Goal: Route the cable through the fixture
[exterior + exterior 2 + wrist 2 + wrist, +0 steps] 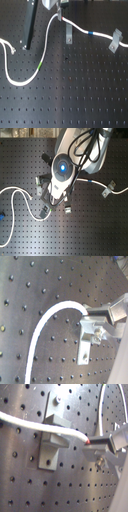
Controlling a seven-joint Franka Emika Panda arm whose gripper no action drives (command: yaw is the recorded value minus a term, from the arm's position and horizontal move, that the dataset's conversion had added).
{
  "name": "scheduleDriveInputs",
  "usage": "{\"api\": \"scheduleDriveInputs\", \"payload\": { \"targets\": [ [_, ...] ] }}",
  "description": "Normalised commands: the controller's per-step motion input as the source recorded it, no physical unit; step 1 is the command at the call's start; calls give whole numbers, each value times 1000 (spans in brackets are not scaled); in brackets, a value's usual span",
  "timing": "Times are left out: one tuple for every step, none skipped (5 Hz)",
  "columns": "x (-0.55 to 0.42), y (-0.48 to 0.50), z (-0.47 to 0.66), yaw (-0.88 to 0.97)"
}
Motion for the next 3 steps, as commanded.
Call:
{"api": "scheduleDriveInputs", "payload": {
  "targets": [
    [3, 1, 251, 0],
    [32, 17, 411, 0],
    [59, 53, 356, 0]
  ]
}}
